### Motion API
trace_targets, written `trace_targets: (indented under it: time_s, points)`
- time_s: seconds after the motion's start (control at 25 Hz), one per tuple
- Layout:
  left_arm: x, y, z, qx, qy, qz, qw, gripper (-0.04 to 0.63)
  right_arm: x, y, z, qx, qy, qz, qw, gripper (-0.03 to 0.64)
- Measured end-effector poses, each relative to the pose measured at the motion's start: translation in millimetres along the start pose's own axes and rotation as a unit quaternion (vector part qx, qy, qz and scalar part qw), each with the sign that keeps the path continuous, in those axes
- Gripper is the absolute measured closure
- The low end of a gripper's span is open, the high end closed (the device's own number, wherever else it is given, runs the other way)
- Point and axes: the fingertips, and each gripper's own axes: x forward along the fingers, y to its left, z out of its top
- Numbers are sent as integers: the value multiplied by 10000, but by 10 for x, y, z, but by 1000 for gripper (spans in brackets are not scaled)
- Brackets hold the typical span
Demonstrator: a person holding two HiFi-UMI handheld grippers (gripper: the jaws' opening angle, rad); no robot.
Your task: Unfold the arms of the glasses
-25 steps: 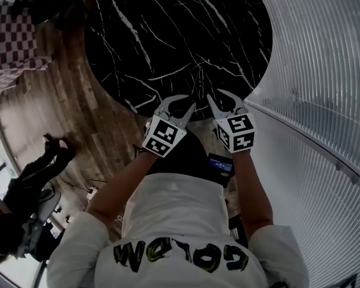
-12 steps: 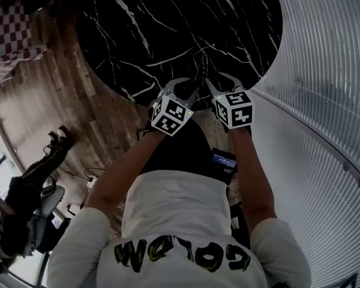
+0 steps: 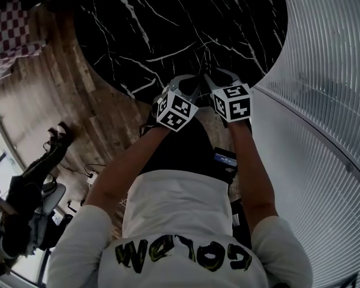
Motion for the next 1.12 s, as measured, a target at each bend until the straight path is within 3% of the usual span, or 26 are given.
trace_targets:
  time_s: [1.12]
  points:
    - [-112, 97, 17, 11, 22, 53, 10000, 559, 18, -17, -15, -438, 163, -322, 9984, 549]
